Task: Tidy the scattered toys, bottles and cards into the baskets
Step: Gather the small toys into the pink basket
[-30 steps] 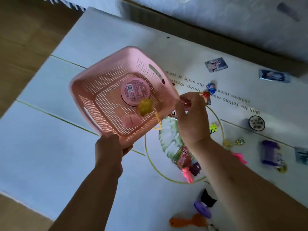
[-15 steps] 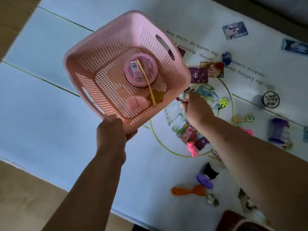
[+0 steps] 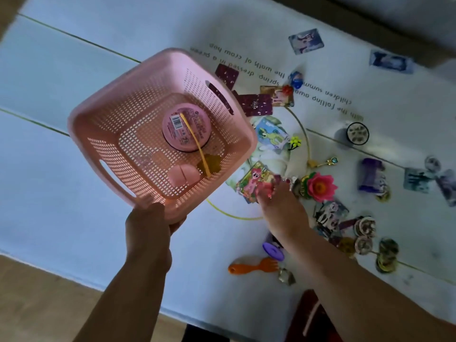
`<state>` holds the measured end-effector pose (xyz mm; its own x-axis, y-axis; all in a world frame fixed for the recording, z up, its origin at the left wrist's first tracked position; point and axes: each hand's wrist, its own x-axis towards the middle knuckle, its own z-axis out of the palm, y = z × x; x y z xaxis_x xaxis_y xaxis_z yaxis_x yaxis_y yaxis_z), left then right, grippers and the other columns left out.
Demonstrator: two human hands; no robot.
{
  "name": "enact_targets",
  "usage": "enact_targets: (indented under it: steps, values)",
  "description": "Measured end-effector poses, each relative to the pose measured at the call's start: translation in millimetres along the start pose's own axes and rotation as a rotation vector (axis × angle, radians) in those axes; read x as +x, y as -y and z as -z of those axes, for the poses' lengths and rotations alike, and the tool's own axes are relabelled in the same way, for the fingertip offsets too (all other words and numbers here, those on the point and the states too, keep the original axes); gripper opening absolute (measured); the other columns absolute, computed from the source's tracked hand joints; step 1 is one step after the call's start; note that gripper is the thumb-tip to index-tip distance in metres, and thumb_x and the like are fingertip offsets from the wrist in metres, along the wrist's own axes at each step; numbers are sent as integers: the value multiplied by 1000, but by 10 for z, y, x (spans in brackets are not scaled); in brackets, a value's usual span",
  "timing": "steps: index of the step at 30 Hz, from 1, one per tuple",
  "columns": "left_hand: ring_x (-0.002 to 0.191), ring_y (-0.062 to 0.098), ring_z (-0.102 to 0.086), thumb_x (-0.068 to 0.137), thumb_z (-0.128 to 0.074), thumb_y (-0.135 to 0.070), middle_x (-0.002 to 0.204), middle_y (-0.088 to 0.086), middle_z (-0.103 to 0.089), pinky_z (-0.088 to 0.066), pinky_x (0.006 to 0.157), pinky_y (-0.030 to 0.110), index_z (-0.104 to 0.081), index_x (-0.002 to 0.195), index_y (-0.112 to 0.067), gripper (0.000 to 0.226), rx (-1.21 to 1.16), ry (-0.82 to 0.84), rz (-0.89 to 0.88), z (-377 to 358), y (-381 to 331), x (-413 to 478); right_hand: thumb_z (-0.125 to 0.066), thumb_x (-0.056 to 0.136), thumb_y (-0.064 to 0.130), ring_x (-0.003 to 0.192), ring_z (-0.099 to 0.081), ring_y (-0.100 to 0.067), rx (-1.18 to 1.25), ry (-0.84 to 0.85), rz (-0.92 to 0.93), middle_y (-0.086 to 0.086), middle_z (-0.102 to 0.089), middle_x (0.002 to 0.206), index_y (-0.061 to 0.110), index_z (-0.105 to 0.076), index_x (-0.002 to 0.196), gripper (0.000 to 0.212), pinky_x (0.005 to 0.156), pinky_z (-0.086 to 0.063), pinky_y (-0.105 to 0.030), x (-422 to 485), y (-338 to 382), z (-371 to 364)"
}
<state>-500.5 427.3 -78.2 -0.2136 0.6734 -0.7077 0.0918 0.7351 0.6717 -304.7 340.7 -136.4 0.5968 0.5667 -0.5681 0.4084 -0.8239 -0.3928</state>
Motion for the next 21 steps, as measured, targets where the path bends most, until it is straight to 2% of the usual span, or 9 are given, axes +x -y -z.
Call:
enact_targets:
  steps: [3, 5, 7, 9, 12, 14, 16, 19, 21]
  values:
    - [86, 18, -71, 94, -43, -7, 89, -6, -72, -60, 71, 34, -64, 94, -23, 27, 15, -10, -17, -6, 70, -57, -51, 95, 40, 64, -54, -4, 388, -296, 159, 4, -53, 76, 12, -44, 101, 29, 63, -40, -25, -93, 177, 335]
    - [88, 22, -71, 93, -43, -7, 93, -2, -72, -60, 70, 34, -65, 99, -22, 27, 15, 7, -7, -48, 113, -111, -56, 94, 40, 59, -52, 4, 392, -277, 346, 11, -50, 69, 17, -42, 96, 27, 56, -39, -19, -204, 377, 457]
    - [90, 25, -71, 94, -44, -9, 96, 1, -73, -60, 67, 32, -65, 105, -21, 26, 12, 52, 4, -112, 148, -175, -54, 89, 54, 79, -57, 0, 302, -195, 486, 8, -58, 85, 19, -51, 103, 38, 71, -47, -24, -267, 536, 503]
    - [91, 28, -71, 93, -44, -10, 99, 5, -73, -59, 66, 32, -64, 105, -21, 26, -1, 85, 21, -154, 194, -203, -53, 86, 58, 107, -51, -17, 198, -300, 572, -4, -59, 112, 15, -55, 119, 54, 93, -41, -32, -199, 553, 490]
    - [93, 32, -71, 91, -43, -8, 105, 12, -72, -59, 66, 32, -64, 109, -18, 30, -22, 103, 47, -217, 248, -208, -56, 87, 39, 123, -42, -27, -38, -471, 402, -11, -53, 126, 13, -54, 126, 47, 103, -29, -37, 126, 220, 587]
    - [93, 34, -71, 89, -42, -7, 107, 15, -71, -58, 66, 32, -63, 112, -14, 32, -19, 99, 61, -228, 284, -188, -61, 83, 35, 134, -33, -30, -225, -255, 134, -8, -44, 139, 24, -47, 132, 53, 109, -27, -40, 350, -211, 617]
    - [93, 34, -72, 91, -42, -8, 107, 16, -71, -59, 67, 33, -62, 112, -13, 30, -29, 100, 66, -235, 320, -183, -65, 80, 38, 125, -44, -31, -274, -65, 6, -8, -45, 135, 30, -47, 129, 53, 104, -39, -42, 407, -533, 653]
    - [95, 33, -71, 92, -43, -9, 109, 12, -70, -60, 67, 33, -61, 115, -15, 31, -26, 111, 58, -233, 364, -169, -67, 81, 36, 98, -57, -25, 41, -168, -11, -8, -48, 119, 30, -47, 123, 46, 86, -52, -41, 310, -553, 816]
    - [96, 33, -70, 92, -43, -9, 110, 11, -70, -59, 66, 33, -61, 118, -16, 32, -5, 128, 46, -239, 407, -164, -70, 82, 38, 94, -60, -12, 344, -255, 141, -1, -53, 118, 32, -45, 124, 49, 80, -54, -29, 188, -358, 970]
